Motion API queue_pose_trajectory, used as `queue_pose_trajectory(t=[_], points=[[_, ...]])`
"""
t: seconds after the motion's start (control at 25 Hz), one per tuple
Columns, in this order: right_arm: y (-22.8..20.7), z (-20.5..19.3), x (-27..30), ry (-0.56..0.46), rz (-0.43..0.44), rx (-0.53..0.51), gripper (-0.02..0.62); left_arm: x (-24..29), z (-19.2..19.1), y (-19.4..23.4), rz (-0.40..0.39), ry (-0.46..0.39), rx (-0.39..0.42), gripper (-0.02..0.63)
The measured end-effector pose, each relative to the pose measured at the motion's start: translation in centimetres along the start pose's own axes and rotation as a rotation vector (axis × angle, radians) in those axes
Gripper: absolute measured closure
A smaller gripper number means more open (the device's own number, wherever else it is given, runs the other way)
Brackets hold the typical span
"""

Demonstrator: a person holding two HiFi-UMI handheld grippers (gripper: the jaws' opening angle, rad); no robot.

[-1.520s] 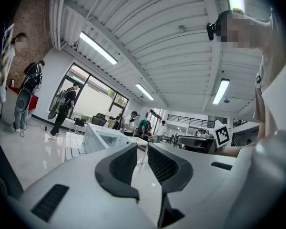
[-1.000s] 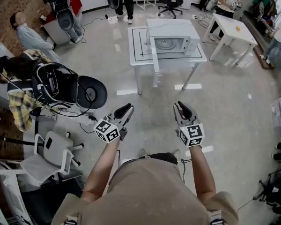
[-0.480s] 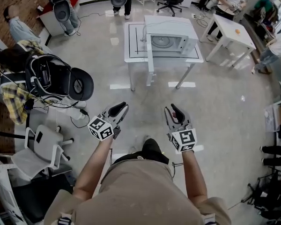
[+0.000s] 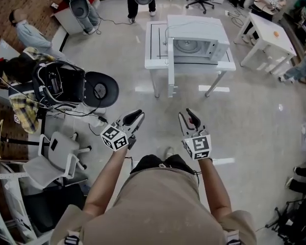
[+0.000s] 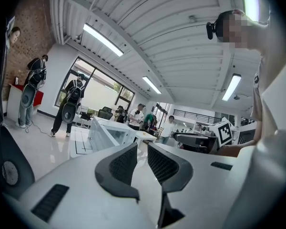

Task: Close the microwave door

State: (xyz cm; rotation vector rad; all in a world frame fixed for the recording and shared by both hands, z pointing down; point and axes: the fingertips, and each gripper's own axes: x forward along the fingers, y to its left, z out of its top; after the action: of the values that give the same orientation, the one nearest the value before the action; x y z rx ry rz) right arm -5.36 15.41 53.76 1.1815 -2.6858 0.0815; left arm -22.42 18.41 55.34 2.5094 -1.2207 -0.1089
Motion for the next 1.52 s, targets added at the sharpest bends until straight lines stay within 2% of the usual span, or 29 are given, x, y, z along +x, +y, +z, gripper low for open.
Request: queue_pose_trajectory(t=[0.16,0.32,0.6,0.88,1.32,1.52], points=[[0.3,-0.9,3.2,0.028,0.029,-0.001,0.483,1.1,0.5,1.4,0.016,0.014,0.004,0.549],[0.7,-1.5,5.7,0.058,0.019,0.019,0.483,2.0,1.0,2.4,0.008,0.020,-0.008,0.549],[0.8,-3.2,10.9,0.111,-0.072,0.031,0.483,3.3,2.9,6.8,-0.062,0.040,0.011,0.549],[0.4,-5.9,15.5,0.146,-0.166,0.040,0.483,5.2,2.8,11.2,-0.149,0.067,0.030,0.549],[-3.1,-9.6,19.8,0.223,-0.282,0.093,0.483,8.9,3.8,14.3,-0.217,0.097,0.014,0.549],[-3.4,-11.2,21.2,0.253,-0.324,0.120,0.483,9.2,3.8,15.2,-0.239,0.113,0.013,0.549]])
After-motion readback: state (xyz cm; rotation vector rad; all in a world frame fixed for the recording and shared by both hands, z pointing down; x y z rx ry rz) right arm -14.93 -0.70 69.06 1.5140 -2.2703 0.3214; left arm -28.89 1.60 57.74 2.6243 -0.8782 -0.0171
